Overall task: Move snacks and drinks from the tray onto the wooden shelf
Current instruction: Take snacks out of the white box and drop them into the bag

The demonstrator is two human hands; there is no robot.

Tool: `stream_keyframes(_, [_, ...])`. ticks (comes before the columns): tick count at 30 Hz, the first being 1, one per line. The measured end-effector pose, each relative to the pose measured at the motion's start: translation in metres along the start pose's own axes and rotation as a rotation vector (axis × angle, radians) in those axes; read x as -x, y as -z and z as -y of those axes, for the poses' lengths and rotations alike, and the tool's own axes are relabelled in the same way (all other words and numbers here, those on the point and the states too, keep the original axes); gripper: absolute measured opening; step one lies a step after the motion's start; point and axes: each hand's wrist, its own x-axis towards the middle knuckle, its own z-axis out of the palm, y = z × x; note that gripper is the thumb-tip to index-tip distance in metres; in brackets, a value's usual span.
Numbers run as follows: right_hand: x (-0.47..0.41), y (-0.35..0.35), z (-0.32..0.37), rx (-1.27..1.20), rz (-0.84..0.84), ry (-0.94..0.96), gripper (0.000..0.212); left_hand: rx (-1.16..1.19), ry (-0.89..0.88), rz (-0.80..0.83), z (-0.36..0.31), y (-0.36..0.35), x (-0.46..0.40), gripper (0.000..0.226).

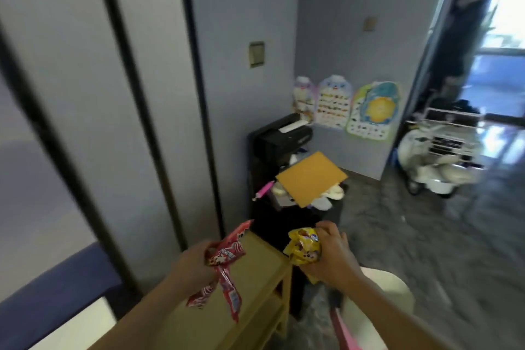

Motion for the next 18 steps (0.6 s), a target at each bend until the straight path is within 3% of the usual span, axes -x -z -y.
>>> stream_keyframes(8, [-0.001, 0.063, -0.178, 0.005, -0.038, -0.196, 0.075, 0.042, -0.163, 0.035, -0.145, -0.154, -0.108, 0.045])
stream_keyframes(13, [-0.002, 0.086, -0.278, -0.006, -0.029, -0.324, 0.077, 0.098, -0.158, 0.102, -0.213, -0.25, -0.16, 0.04])
stream_keyframes(18, [-0.001, 0.086, -0.361, 0.014, -0.016, -0.451, 0.068, 0.126, -0.097, 0.161, -0.238, -0.33, -0.199, 0.041])
